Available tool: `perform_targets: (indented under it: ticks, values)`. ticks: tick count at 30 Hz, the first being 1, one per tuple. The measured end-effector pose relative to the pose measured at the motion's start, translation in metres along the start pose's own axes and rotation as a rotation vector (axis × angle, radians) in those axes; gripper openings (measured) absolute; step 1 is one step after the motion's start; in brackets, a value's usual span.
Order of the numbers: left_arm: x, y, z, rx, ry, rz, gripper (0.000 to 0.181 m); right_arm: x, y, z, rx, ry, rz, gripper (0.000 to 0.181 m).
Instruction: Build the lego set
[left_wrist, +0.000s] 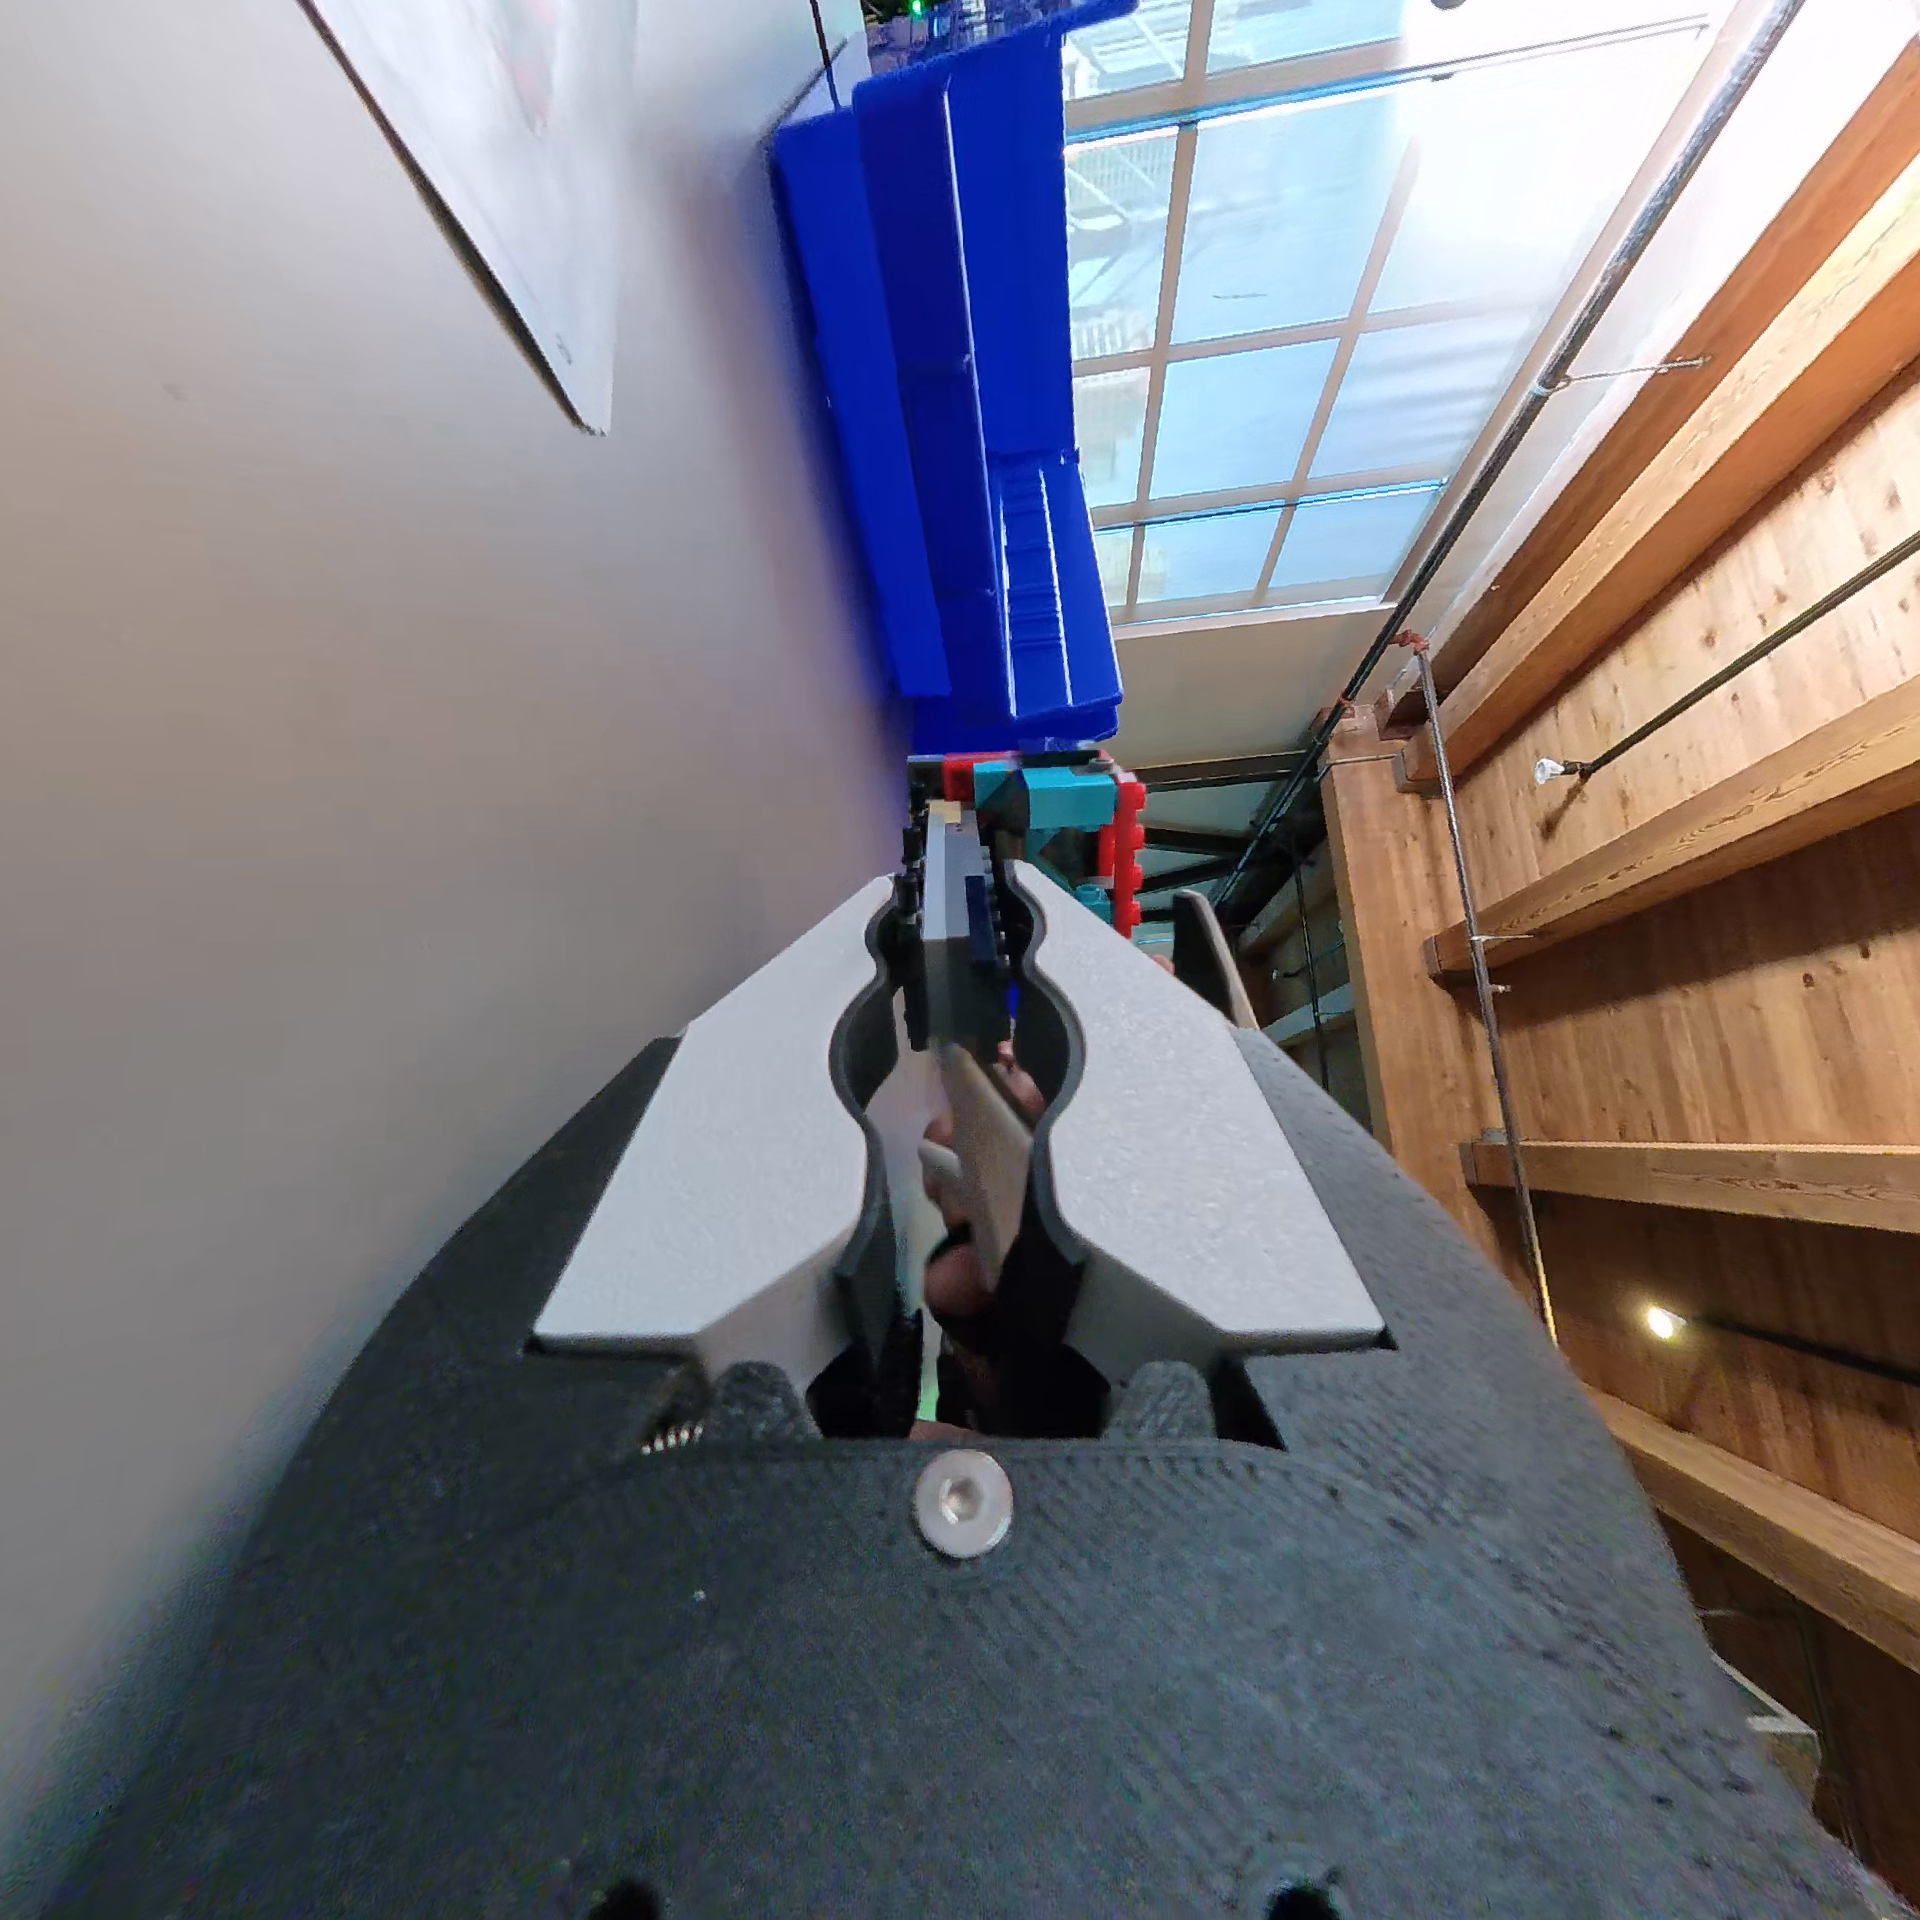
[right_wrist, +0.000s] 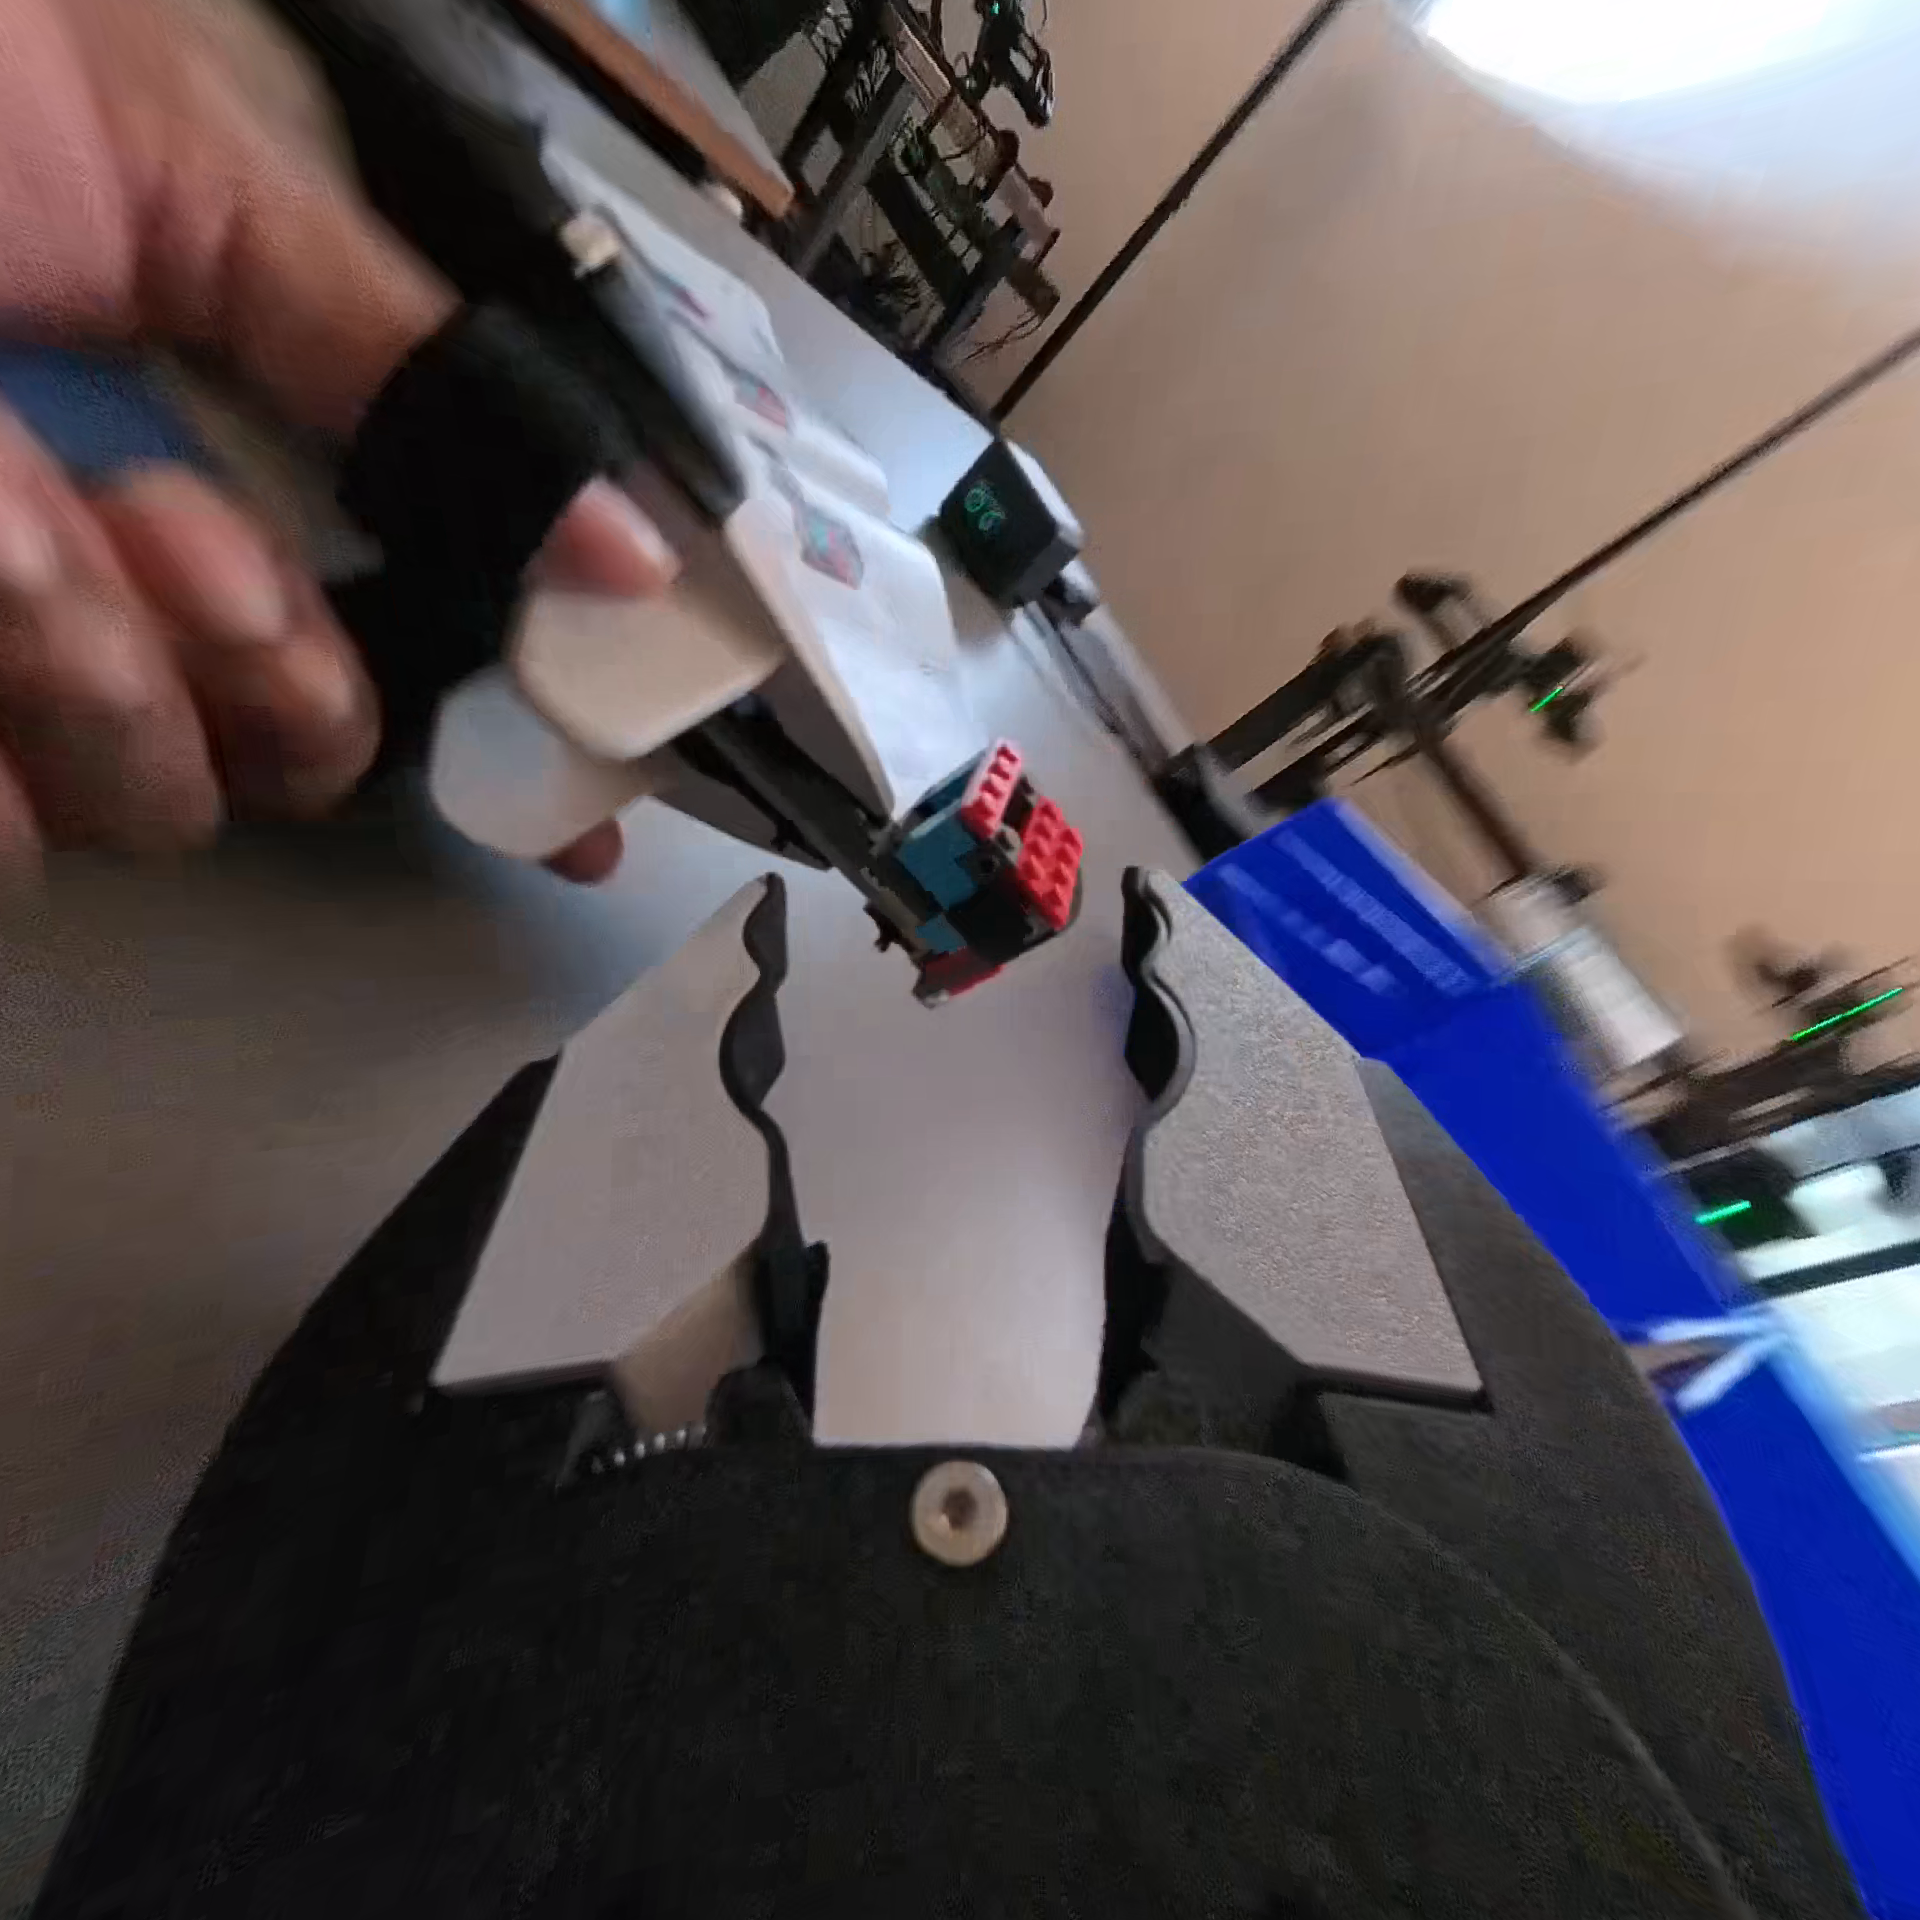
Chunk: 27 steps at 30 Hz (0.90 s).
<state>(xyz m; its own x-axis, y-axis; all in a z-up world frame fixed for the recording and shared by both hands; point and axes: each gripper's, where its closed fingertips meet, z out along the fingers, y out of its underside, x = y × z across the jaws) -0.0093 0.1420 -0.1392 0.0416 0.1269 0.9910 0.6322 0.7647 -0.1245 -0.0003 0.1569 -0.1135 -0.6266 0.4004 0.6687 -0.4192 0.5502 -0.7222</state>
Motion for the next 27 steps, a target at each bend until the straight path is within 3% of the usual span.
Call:
perform_targets:
  ticks: [6, 12, 19, 27]
  values:
    - [0.004, -0.004, -0.001, 0.023, 0.03, 0.0, 0.016, 0.014, 0.002, 0.0, -0.085, -0.174, 0.89, 0.079]
    - [0.009, -0.004, -0.001, 0.027, 0.06, 0.005, 0.015, 0.02, -0.001, 0.005, -0.075, -0.283, 1.41, 0.081]
    - [0.015, 0.003, 0.001, -0.023, 0.08, 0.045, 0.015, 0.014, 0.004, 0.005, -0.085, -0.392, 1.672, 0.083]
    - [0.022, 0.007, 0.002, -0.063, 0.096, 0.094, 0.015, 0.008, -0.001, -0.007, -0.084, -0.513, 1.677, 0.085]
